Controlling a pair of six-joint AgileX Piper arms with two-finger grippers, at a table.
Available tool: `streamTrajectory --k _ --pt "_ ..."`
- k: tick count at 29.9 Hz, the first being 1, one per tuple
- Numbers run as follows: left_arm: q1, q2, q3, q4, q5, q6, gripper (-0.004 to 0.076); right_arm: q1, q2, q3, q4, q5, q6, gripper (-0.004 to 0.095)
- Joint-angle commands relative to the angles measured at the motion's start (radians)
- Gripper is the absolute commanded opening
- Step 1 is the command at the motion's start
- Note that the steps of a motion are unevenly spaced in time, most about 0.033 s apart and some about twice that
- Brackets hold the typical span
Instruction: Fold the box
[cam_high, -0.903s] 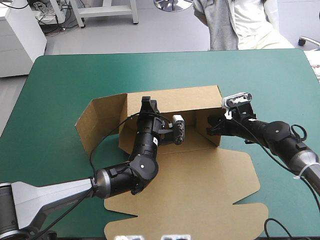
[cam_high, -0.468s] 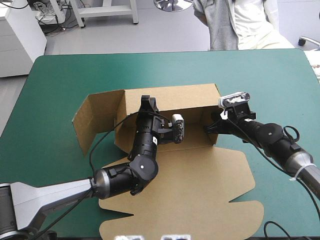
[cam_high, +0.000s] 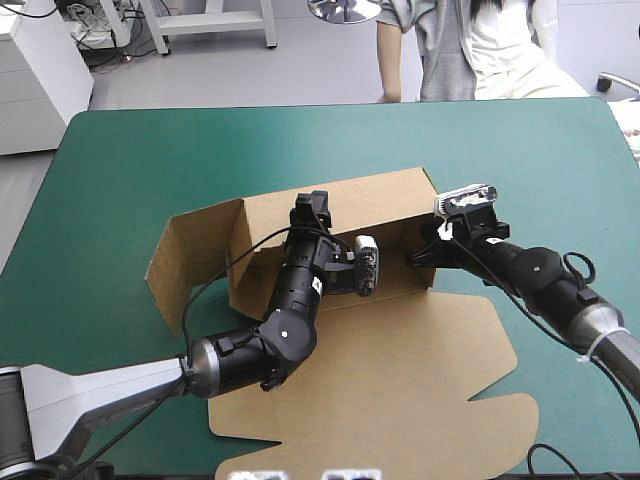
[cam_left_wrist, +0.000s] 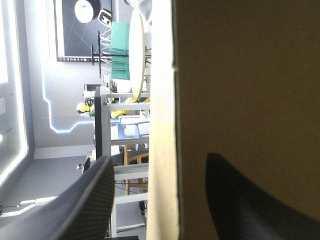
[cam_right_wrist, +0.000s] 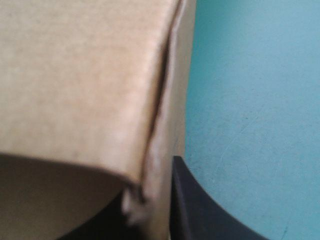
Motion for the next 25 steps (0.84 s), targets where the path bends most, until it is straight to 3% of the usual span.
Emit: streamTrajectory --k 1,10,19,22,25 --pt "-0.007 -0.038 -0.027 0.073 0.024 -0.021 0.0434 0.003 -0.021 -0.033 0.042 -0.059 0.011 0.0" --pt "-0.067 -0.038 -0.027 0.075 0.049 -0.021 0.0434 0.003 0.112 -0.153 0.042 -0.173 -0.005 0.0" --pt "-0.115 -0.038 -0.027 0.069 0.149 -0.014 0.043 0.003 0.196 -0.259 0.042 -0.207 -0.012 0.0" --pt "-0.115 -0.038 -0.027 0.055 0.172 -0.014 0.0312 0.003 0.196 -0.259 0.044 -0.2 -0.003 0.0" --pt "-0.115 -0.038 -0.027 0.042 0.177 -0.014 0.0008 0.003 0.196 -0.259 0.044 -0.18 0.025 0.0"
